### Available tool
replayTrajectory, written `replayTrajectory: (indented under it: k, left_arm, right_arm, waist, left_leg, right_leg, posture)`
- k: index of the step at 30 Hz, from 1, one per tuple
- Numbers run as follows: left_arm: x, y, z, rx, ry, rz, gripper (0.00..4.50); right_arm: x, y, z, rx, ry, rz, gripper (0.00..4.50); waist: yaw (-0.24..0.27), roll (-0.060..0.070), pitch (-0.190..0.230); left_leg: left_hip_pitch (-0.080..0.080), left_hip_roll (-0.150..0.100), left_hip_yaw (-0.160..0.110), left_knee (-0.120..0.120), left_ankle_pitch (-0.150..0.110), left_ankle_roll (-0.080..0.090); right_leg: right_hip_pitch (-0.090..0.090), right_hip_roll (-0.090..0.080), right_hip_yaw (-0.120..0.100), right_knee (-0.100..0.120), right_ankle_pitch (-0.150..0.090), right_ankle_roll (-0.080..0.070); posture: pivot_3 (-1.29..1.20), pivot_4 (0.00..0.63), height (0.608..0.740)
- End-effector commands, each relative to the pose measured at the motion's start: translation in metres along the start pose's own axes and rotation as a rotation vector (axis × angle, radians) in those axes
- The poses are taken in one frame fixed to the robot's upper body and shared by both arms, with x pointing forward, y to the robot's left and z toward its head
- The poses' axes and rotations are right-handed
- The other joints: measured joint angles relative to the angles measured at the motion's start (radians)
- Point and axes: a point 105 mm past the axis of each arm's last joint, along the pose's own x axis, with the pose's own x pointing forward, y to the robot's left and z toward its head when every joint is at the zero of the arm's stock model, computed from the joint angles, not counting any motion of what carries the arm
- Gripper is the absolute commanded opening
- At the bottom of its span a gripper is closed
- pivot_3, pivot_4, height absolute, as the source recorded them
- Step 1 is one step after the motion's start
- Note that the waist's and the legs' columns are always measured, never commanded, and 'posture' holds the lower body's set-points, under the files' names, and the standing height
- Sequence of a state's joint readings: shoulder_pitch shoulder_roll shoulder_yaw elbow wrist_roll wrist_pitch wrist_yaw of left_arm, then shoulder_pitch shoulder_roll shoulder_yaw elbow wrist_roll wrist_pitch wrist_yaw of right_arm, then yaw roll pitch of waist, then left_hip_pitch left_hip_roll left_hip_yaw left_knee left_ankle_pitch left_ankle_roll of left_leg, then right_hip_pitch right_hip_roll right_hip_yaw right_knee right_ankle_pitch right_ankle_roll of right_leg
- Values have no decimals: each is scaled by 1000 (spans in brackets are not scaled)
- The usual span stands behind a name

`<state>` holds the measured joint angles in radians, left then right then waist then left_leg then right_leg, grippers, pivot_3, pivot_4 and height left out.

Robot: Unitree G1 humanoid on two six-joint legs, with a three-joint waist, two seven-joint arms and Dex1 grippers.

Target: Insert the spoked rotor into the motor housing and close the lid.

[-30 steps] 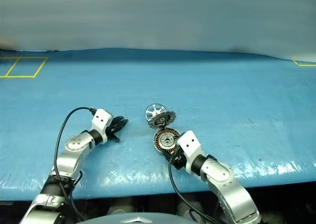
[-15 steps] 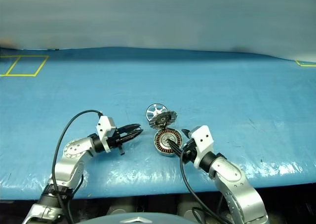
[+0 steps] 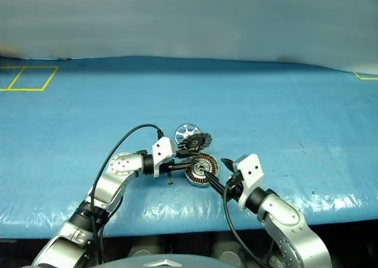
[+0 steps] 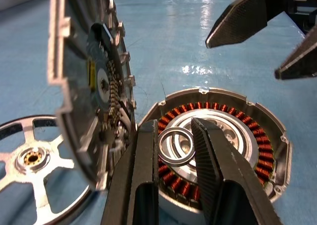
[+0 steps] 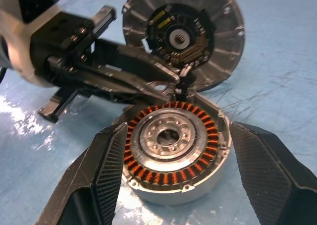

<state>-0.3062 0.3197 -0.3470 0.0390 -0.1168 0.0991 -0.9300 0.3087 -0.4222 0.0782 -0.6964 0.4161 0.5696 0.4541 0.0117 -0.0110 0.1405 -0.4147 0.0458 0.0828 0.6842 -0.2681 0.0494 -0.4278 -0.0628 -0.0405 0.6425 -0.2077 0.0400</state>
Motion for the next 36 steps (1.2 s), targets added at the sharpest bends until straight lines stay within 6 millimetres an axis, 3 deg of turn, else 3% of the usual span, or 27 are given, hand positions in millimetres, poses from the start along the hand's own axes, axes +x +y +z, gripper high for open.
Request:
replayTrajectory:
  k: [1,6,11,23,36]
  left_arm:
    - [8,-10,11,23,-27,-62,648]
    - [11,-18,9,32,24,-140,648]
    - [12,-10,-2,40,85,-75,648]
    - [13,-14,-11,50,122,-79,648]
    - [21,-14,-11,43,100,-52,648]
  right_arm:
    - [0,9,10,-25,-41,28,3460]
    - [3,8,6,-21,-31,6,3460]
    - [4,3,7,-13,-45,-20,3460]
    - [7,1,4,-35,-28,-33,3460]
    - [8,1,5,-27,-39,-43,3460]
  waist:
    - [0,0,0]
    - [1,0,0]
    - [1,0,0]
    - [2,0,0]
    - [2,0,0]
  left_leg:
    - [0,0,0,0,0,0]
    - [0,0,0,1,0,0]
    - [0,0,0,1,0,0]
    - [0,0,-1,1,0,0]
    - [0,0,-1,2,0,0]
  right_leg:
    - [0,0,0,0,0,0]
    - [0,0,0,0,0,0]
    - [0,0,0,0,0,0]
    - [0,0,0,0,0,0]
    - [1,0,0,0,0,1]
  posture:
    - [0,150,740]
    - [0,150,740]
    - [0,150,740]
    - [0,150,740]
    - [0,150,740]
